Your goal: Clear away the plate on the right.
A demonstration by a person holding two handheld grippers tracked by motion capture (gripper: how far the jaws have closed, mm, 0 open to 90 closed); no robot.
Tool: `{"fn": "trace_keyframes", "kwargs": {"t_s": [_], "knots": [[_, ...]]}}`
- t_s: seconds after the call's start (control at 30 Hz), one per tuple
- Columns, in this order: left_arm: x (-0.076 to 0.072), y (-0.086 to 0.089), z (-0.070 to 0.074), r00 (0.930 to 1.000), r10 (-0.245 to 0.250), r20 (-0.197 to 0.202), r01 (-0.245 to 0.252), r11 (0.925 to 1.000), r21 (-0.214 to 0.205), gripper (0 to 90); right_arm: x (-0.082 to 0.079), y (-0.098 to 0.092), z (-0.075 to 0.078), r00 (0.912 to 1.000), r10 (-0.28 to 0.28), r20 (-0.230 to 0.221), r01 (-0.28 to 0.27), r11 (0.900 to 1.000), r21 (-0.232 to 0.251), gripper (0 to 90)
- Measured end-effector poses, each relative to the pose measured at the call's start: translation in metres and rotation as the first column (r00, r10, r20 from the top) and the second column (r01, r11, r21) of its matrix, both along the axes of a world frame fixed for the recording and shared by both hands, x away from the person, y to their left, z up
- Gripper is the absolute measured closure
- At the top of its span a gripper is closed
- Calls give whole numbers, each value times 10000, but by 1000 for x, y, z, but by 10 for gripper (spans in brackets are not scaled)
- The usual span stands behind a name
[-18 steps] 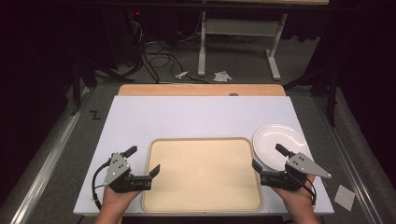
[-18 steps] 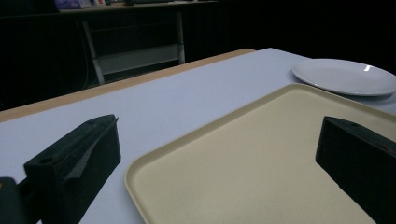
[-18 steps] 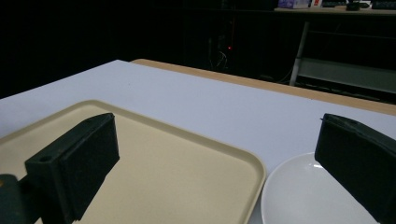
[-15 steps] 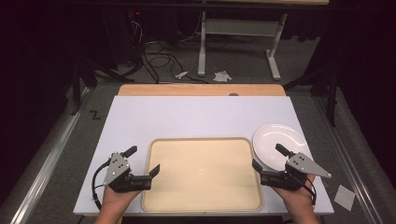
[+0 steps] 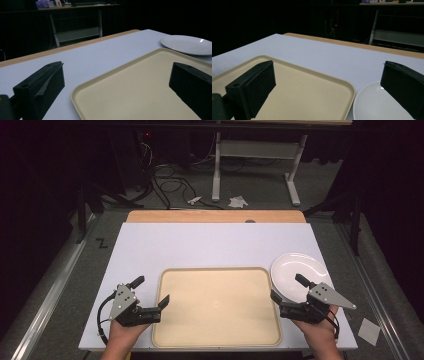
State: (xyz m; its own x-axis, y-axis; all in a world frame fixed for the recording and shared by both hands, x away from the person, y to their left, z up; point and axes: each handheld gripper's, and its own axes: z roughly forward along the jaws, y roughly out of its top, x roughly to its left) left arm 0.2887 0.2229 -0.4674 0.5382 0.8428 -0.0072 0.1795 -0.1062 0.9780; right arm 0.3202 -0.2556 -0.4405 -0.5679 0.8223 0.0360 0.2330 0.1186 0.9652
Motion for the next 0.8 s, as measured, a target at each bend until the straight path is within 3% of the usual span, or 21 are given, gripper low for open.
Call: {"fn": "trace_keyframes", "kwargs": {"t_s": [0.3,0.47,0.8], "knots": [[2,2,-1,10000,38,-8,-38,9997,-257,6,2,-2,0,9999,-18,-164,20,9999,101,5],[2,3,-3,9999,137,35,-135,9995,-301,6,5,-5,1,9980,-18,-627,52,9985,536,5],[7,5,-8,9996,224,-183,-228,9995,-203,6,14,-21,-1,9881,-701,-1371,719,9974,88,5]]}}
